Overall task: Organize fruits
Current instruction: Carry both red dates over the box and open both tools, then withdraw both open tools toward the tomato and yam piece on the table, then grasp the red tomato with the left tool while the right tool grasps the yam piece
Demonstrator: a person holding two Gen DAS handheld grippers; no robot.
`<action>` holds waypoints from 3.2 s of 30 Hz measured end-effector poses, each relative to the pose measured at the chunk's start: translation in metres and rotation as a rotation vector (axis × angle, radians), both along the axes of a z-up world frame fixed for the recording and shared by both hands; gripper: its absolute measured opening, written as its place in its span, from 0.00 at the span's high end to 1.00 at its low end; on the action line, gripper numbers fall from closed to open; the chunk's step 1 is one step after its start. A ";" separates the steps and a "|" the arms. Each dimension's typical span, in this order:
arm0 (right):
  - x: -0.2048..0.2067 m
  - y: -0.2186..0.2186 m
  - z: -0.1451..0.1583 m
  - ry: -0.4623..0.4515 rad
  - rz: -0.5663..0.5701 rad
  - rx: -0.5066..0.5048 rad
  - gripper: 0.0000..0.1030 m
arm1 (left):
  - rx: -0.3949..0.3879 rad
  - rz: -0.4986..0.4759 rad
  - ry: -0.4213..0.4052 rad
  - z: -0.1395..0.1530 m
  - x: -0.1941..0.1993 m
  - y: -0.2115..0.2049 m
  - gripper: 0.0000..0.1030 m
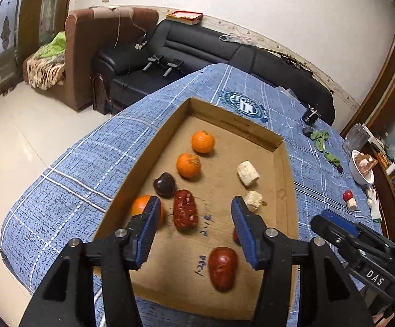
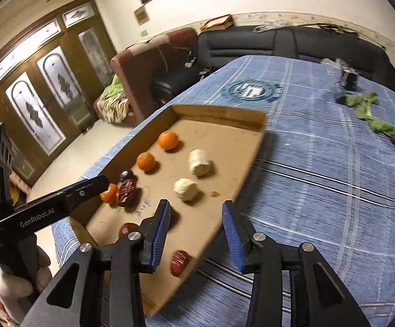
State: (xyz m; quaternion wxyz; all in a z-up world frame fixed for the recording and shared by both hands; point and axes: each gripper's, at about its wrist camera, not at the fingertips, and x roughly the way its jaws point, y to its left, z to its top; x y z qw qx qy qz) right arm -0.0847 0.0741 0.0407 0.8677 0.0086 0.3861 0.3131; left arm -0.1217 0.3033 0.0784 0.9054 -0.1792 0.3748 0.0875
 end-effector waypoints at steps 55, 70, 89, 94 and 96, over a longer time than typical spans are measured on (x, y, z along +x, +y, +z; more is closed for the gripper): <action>0.119 -0.228 -0.048 0.062 -0.492 -0.105 0.44 | 0.069 -0.379 0.064 -0.011 0.064 -0.197 0.28; 0.111 -0.252 -0.054 0.103 -0.563 -0.077 0.66 | 0.082 -0.500 0.082 -0.011 0.100 -0.243 0.28; 0.091 -0.290 -0.056 0.068 -0.652 -0.094 0.65 | -0.095 -0.674 0.143 -0.044 0.235 -0.342 0.41; 0.090 -0.293 -0.057 0.076 -0.652 -0.071 0.65 | -0.055 -0.698 0.176 -0.057 0.248 -0.357 0.56; 0.090 -0.294 -0.056 0.078 -0.652 -0.065 0.64 | -0.053 -0.706 0.182 -0.061 0.249 -0.359 0.63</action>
